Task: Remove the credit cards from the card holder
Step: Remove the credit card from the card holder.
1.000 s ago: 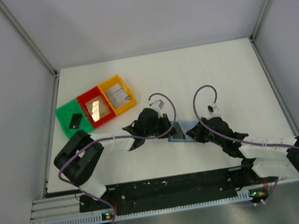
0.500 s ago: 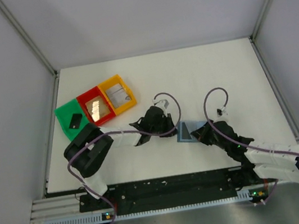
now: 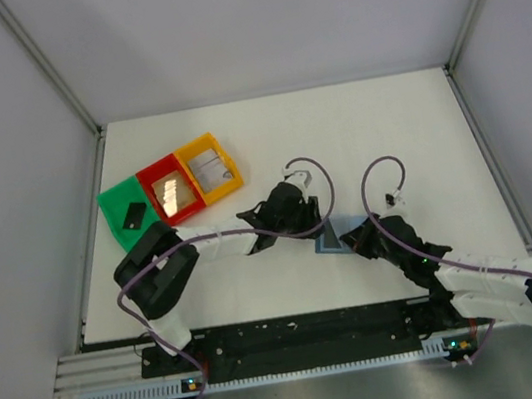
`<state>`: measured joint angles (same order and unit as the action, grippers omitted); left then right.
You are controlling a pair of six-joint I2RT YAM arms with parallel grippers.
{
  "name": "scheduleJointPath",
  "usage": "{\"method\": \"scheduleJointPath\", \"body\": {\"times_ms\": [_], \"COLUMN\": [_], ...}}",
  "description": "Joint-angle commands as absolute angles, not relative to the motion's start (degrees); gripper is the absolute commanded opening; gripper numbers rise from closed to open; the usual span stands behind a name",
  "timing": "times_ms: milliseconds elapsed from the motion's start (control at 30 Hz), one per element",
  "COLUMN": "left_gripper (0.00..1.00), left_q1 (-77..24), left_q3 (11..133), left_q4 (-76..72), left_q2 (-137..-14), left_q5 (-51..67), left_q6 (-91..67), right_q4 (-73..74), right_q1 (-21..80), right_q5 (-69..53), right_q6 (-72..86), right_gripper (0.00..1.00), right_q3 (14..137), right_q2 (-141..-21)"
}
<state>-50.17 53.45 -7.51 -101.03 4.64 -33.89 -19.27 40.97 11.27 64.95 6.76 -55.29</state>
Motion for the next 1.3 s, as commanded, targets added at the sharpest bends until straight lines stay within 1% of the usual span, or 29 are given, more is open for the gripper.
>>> {"method": "scheduleJointPath", "body": {"times_ms": [0, 133, 200, 300, 400, 433, 467, 633, 767, 867, 967, 1033, 1067, 1100, 1167, 1200, 1267], "left_gripper": [0.48, 0.44, 0.37, 0.34, 0.25, 0.24, 0.21, 0.20, 0.20, 0.19, 0.19, 0.19, 0.19, 0.19, 0.19, 0.19, 0.18], "left_q1": [-53.3, -54.9, -55.5, -56.8, -58.0, -58.1, -58.1, -58.1, -58.0, -58.0, -57.9, -57.7, -57.7, -57.6, -57.5, -57.4, -57.3], "left_q3": [59.0, 61.5, 62.6, 63.5, 65.0, 65.6, 66.0, 63.9, 63.2, 63.0, 62.5, 61.9, 61.4, 61.0, 60.5, 60.2, 59.7], "left_q4": [-2.9, -0.2, 3.6, 6.7, 10.5, 11.7, 13.2, 12.7, 13.2, 13.4, 13.3, 13.2, 12.9, 12.7, 12.5, 12.4, 12.0], "left_q2": [-104.1, -106.7, -108.1, -110.1, -112.7, -113.5, -114.3, -113.8, -113.9, -113.8, -113.7, -113.4, -113.0, -112.7, -112.2, -112.1, -111.9], "left_q5": [-2.2, -5.8, -7.5, -10.4, -13.1, -12.7, -12.5, -12.5, -12.2, -11.8, -11.0, -10.5, -10.0, -9.8, -9.3, -9.1, -8.4], "left_q6": [-27.6, -25.1, -24.1, -22.2, -21.2, -21.6, -22.0, -23.0, -23.9, -24.1, -24.8, -25.1, -25.2, -25.4, -25.8, -26.0, -26.5], "right_q4": [-21.7, -22.2, -22.2, -22.1, -20.1, -18.5, -15.8, 7.2, 21.2, 27.8, 36.0, 39.4, 40.1, 39.5, 37.9, 35.1, 30.3], "right_q1": [40.5, 40.5, 40.6, 40.5, 40.5, 40.5, 40.5, 40.5, 40.5, 40.5, 40.6, 40.9, 41.2, 41.5, 41.6, 41.5, 41.5], "right_q5": [11.9, 11.3, 11.0, 10.8, 11.3, 11.9, 13.1, 23.3, 26.7, 26.6, 28.5, 29.6, 29.5, 29.1, 26.9, 24.5, 20.6], "right_q6": [63.8, 63.5, 63.5, 63.4, 62.8, 62.8, 62.8, 70.8, 75.8, 76.4, 75.3, 72.8, 70.9, 67.7, 61.7, 57.2, 53.7], "right_gripper": [0.00, 0.00, 0.00, 0.00, 0.00, 0.00, 0.00, 0.00, 0.00, 0.10, 0.13, 0.20, 0.22, 0.30, 0.31, 0.32, 0.32], "right_q3": [7.6, 7.9, 7.9, 7.9, 8.6, 9.0, 9.5, 12.8, 16.1, 18.5, 22.0, 25.2, 27.0, 28.7, 32.8, 33.9, 35.1], "right_q2": [-55.8, -56.1, -56.1, -55.6, -54.9, -54.2, -53.3, -46.5, -45.5, -46.0, -45.8, -45.6, -45.5, -45.4, -45.5, -45.4, -46.0]}}
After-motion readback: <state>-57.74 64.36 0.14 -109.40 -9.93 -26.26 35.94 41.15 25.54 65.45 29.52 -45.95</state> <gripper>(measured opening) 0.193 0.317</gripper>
